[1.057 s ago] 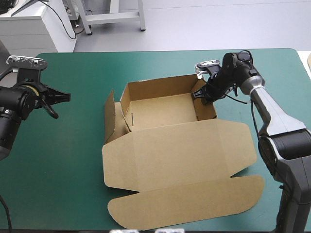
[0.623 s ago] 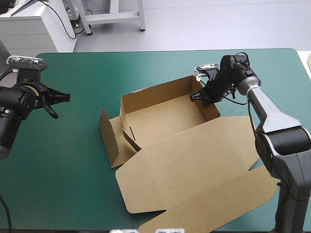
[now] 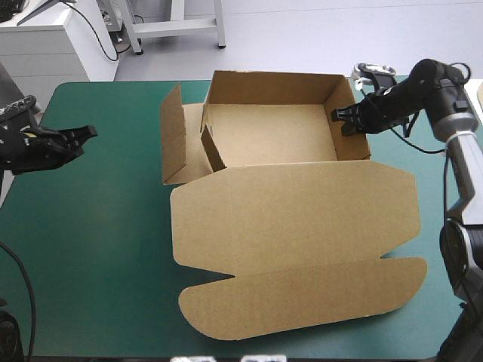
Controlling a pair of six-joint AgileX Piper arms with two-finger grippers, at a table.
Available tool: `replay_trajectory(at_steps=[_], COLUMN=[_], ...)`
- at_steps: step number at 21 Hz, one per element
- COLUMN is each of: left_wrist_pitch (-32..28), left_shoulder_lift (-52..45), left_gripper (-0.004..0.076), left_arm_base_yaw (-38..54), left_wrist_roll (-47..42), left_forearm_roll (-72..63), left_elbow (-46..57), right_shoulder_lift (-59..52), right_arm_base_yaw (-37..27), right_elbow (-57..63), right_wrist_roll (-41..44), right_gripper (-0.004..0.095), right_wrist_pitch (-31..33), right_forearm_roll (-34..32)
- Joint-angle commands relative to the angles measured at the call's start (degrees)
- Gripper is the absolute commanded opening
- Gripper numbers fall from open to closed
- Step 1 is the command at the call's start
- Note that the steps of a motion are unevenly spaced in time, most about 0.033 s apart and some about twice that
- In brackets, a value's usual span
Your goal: Fold the box
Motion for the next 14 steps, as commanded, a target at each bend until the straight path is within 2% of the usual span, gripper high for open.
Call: replay_trajectory(at_steps=[1,4,6,10,14], left_wrist_pitch=[-2.72,3.6,7.18,14.13,18.38], left_shoulder_lift=[0.69,4.22,5.08,5.07,5.07], left_gripper=[-0.0001,-0.0001,-0.0001,-0.0001,-0.0001], left_arm_base_yaw=[0.7,0.6,0.6,0.6,0.6], left_wrist_roll=[9.93,22.34,27.06,32.83,33.39], left_forearm_roll=[-22.45,-47.46,-54.55,-59.77,-59.75], left_elbow=[-1.73,-1.73,-1.73,-1.73,-1.73], right_shoulder_lift=[-6.32,-8.78,-8.8,-8.8,-8.8], right_arm_base_yaw=[-2.16,-2.16,-2.04,0.71,5.18], right_elbow=[-1.58,-1.58,-1.58,-1.58,-1.58], right_wrist_roll=[-2.82,-3.39,-3.39,-3.48,-2.84], right_gripper=[-0.0021,-0.0021,-0.002,-0.002,-0.0019], right_wrist_pitch=[0.17,-2.06,-2.96,-7.25,-12.98], right_forearm_roll=[8.52,10.12,10.13,10.71,9.62])
